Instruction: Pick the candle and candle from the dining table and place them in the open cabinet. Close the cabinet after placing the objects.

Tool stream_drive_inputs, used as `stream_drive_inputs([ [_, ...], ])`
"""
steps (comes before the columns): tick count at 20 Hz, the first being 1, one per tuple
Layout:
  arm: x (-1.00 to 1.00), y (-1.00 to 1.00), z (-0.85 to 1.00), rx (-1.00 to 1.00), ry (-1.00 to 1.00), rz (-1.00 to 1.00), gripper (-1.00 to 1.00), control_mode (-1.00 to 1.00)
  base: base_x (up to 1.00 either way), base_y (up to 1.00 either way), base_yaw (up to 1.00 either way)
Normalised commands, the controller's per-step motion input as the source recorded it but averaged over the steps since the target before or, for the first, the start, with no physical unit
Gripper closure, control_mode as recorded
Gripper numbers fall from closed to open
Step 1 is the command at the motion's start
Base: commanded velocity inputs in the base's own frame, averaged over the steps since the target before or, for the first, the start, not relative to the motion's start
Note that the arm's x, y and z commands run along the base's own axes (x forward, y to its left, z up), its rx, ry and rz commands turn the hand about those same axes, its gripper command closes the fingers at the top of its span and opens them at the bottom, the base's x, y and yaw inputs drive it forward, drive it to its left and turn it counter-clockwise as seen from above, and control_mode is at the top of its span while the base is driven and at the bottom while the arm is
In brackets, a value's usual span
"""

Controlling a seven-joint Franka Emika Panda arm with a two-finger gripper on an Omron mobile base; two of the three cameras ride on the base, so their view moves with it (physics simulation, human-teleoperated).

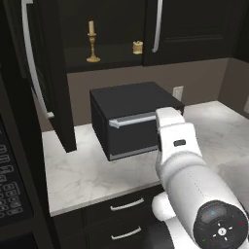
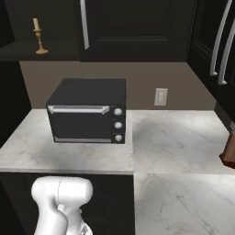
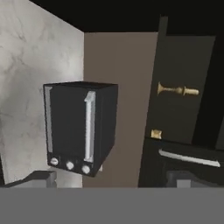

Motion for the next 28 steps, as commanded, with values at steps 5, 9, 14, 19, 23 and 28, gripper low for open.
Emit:
stream_drive_inputs([
  [5, 0.0, 0.3, 0.0, -0.25, 0.0, 0.31, -1.0, -1.0, 0.0, 0.0, 0.0],
  [9, -0.07, 0.36, 0.0, -0.21, 0.01, 0.29, -1.0, -1.0, 0.0, 0.0, 0.0],
  [14, -0.26, 0.36, 0.0, -0.08, -0.03, 0.1, -1.0, -1.0, 0.0, 0.0, 0.0],
  [19, -0.33, 0.32, 0.0, 0.0, -0.02, 0.0, -1.0, -1.0, 0.0, 0.0, 0.0],
  [23, -0.19, 0.3, 0.0, 0.0, 0.0, 0.0, -1.0, -1.0, 0.0, 0.0, 0.0],
  [28, 0.0, 0.15, 0.0, 0.02, 0.0, 0.02, -1.0, -1.0, 0.0, 0.0, 0.0],
])
